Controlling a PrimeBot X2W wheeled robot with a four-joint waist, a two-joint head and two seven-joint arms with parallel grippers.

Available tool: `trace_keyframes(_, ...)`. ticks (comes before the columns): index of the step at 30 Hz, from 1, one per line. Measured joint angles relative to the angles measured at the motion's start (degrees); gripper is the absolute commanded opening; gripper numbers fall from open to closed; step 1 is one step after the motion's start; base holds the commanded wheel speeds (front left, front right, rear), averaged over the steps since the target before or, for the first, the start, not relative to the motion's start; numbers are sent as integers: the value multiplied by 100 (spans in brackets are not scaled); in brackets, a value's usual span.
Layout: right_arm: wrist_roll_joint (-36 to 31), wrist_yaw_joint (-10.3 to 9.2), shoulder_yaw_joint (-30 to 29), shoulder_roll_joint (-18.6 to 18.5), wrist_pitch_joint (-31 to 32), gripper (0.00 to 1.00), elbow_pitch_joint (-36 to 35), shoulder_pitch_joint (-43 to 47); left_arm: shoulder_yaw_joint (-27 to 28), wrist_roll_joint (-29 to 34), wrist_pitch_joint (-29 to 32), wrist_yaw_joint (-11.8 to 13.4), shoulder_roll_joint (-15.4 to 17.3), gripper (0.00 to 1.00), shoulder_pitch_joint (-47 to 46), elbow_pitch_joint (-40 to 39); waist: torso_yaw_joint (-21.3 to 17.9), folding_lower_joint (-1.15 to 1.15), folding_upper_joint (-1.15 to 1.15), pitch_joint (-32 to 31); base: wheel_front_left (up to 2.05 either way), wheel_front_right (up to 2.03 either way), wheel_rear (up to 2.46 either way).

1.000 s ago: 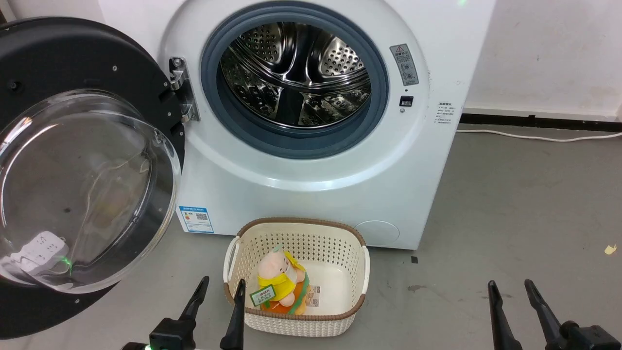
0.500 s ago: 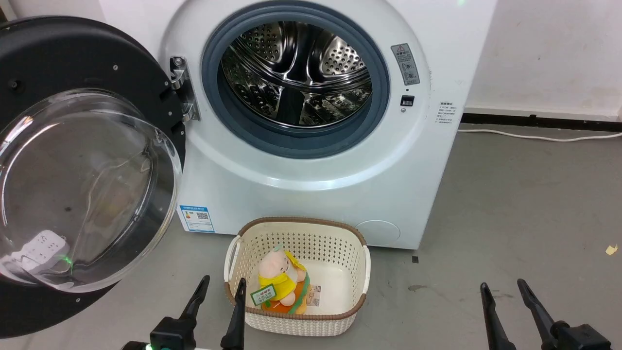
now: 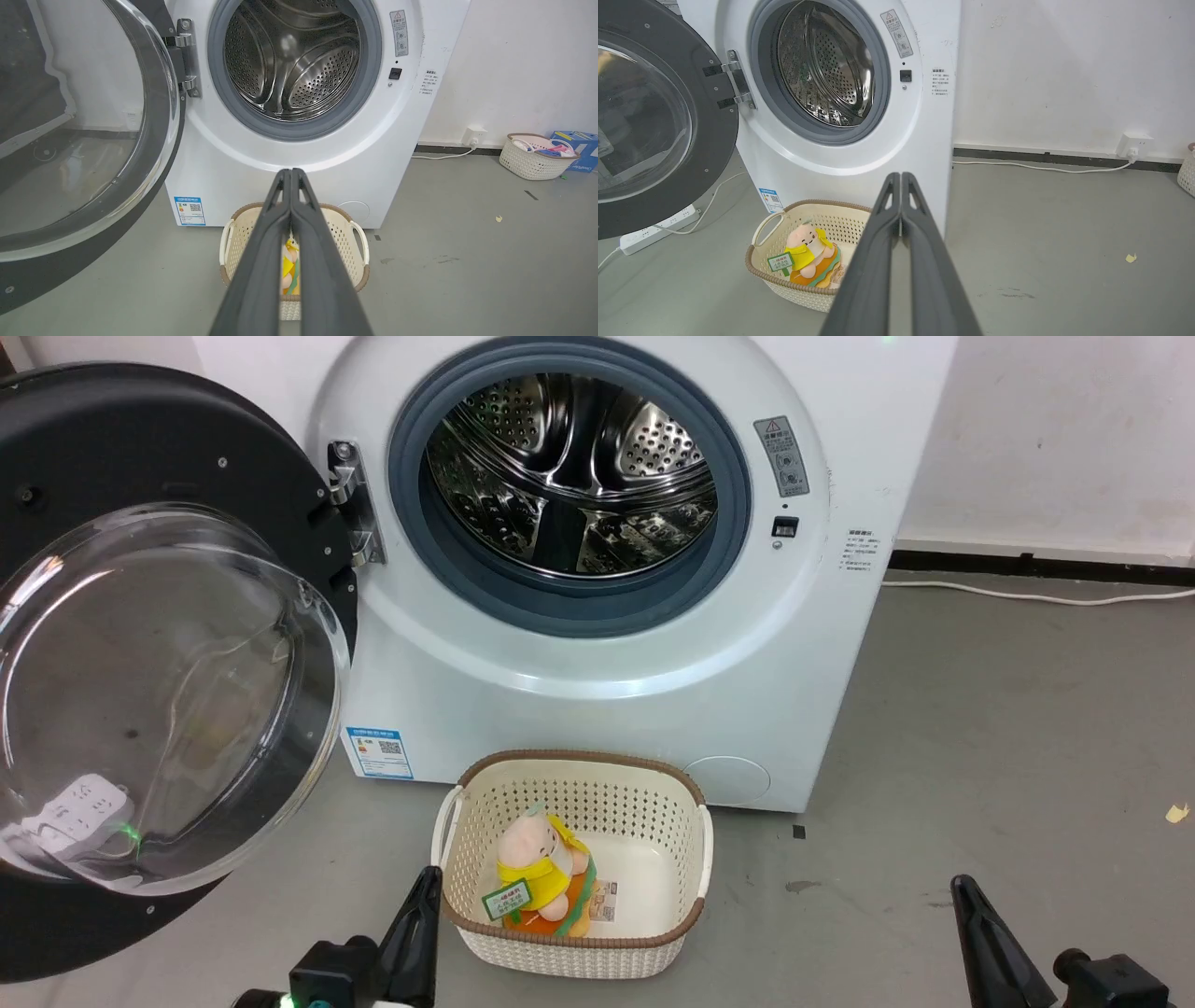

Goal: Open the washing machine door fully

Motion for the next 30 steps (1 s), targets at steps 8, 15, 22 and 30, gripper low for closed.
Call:
trace_keyframes(8, -58, 0, 14, 0, 86, 0, -25, -10, 45, 42, 92, 27, 0, 0, -1, -54, -23, 0, 0, 23, 0, 0, 0)
trace_keyframes(15, -99, 0, 31, 0, 181, 0, -63, -16, 107, 91, 176, 33, 0, 0, -2, -113, -45, 0, 0, 45, 0, 0, 0)
trace_keyframes(22, -113, 0, 42, 0, 259, 0, -89, -97, 130, 134, 258, 45, 0, 0, -3, -181, -65, 0, 0, 65, 0, 0, 0)
trace_keyframes(30, -153, 0, 53, 0, 354, 0, -123, -134, 158, 169, 355, 80, -1, 0, -4, -231, -87, 0, 0, 88, 0, 0, 0)
